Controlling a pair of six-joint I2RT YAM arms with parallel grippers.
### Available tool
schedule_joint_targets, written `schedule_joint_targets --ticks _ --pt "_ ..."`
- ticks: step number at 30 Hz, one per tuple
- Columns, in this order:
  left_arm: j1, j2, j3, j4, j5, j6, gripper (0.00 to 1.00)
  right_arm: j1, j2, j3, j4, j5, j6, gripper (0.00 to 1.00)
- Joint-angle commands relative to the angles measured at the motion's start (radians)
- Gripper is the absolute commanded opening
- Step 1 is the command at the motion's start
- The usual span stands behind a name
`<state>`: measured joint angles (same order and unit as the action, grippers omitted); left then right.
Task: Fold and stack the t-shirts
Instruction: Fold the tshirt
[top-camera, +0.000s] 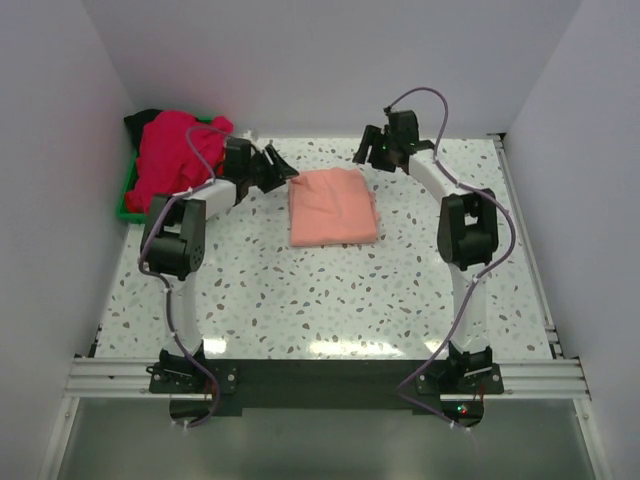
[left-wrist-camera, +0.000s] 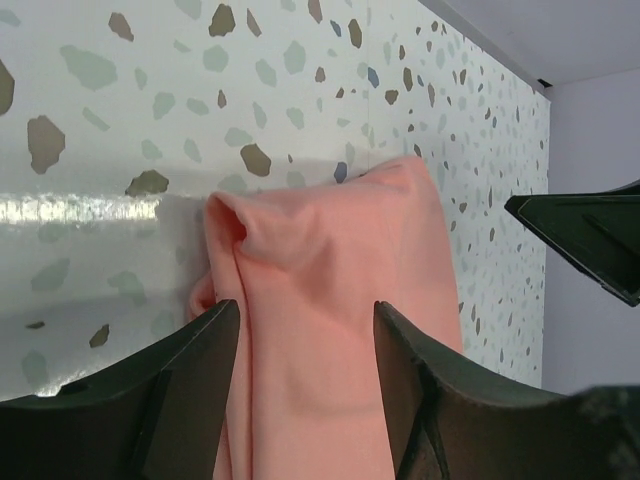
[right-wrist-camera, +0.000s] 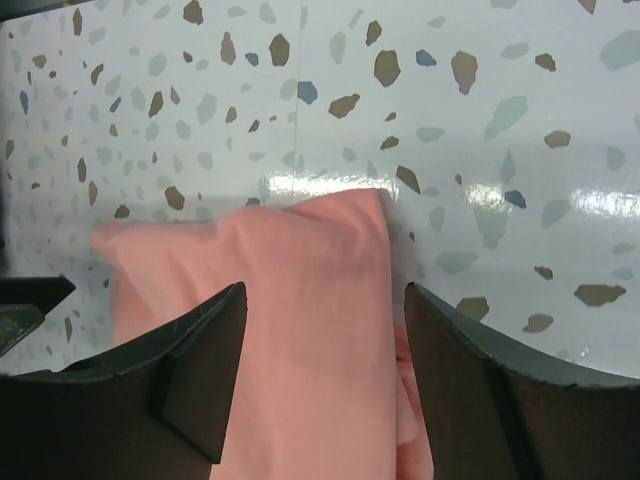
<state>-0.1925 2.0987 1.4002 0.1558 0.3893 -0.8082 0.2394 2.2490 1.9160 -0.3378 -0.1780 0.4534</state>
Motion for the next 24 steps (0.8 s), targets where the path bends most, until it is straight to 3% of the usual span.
schedule_joint_targets --ticks 1,5,13,17,24 --pt "-0.004 0.067 0.101 -0.004 -0.012 0.044 0.62 0.003 0.059 0.092 0.036 0.009 -0.019 0.67" --pt "-0.004 0.165 0.239 -0.056 -0.023 0.064 0.62 0.001 0.171 0.214 0.007 0.002 -0.022 0.67" --pt "-0.004 0.257 0.342 -0.078 -0.02 0.066 0.58 0.004 0.29 0.281 0.049 -0.037 0.018 0.67" --pt "-0.004 0.267 0.338 -0.052 -0.003 0.05 0.49 0.003 0.32 0.296 0.069 -0.078 0.059 0.67" --pt "-0.004 0.253 0.329 -0.032 0.019 0.029 0.28 0.005 0.282 0.218 0.1 -0.115 0.103 0.53"
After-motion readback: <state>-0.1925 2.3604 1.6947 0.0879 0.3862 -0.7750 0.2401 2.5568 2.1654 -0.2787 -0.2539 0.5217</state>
